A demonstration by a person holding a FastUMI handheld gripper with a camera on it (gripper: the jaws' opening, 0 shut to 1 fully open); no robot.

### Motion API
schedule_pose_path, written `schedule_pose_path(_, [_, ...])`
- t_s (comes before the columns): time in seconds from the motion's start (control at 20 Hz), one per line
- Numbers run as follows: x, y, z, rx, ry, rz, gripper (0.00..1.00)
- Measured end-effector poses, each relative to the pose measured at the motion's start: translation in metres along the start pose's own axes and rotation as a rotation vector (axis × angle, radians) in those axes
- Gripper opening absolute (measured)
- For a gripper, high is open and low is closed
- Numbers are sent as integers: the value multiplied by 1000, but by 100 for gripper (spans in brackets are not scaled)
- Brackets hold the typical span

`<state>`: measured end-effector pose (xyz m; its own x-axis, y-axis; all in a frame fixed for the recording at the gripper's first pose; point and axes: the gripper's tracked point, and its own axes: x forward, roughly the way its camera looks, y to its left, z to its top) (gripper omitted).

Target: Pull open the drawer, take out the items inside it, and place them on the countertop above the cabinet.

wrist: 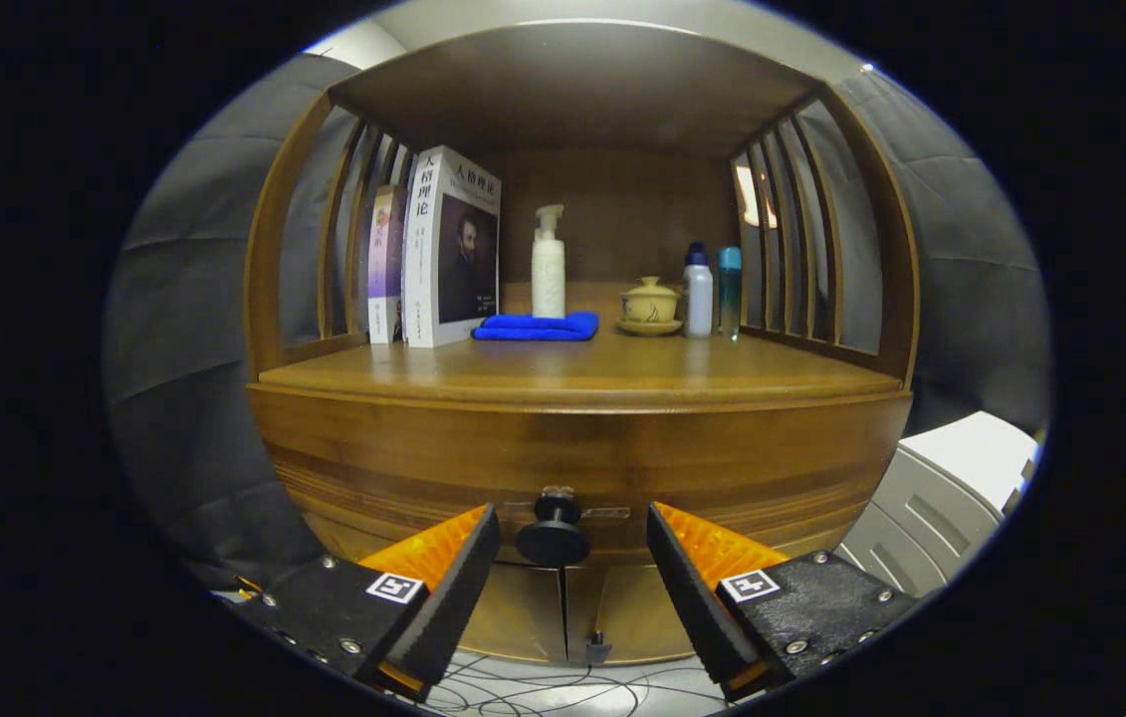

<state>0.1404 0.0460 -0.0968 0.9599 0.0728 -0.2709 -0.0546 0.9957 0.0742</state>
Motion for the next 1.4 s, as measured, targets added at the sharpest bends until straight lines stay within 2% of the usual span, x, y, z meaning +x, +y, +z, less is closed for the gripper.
schedule_pose_path(0.15, [9, 2, -7, -9, 27, 7, 78])
schedule_pose_path(0.3, [18, 7, -13, -1, 56, 22, 67])
schedule_pose_path(0.45, [22, 7, -16, -10, 89, 20, 50])
schedule_pose_path(0.55, [21, 6, -18, -20, 100, 11, 46])
schedule_pose_path(0.8, [11, 4, -21, -24, 101, 3, 43])
schedule_pose_path(1.4, [-55, 1, -34, -23, 135, -38, 43])
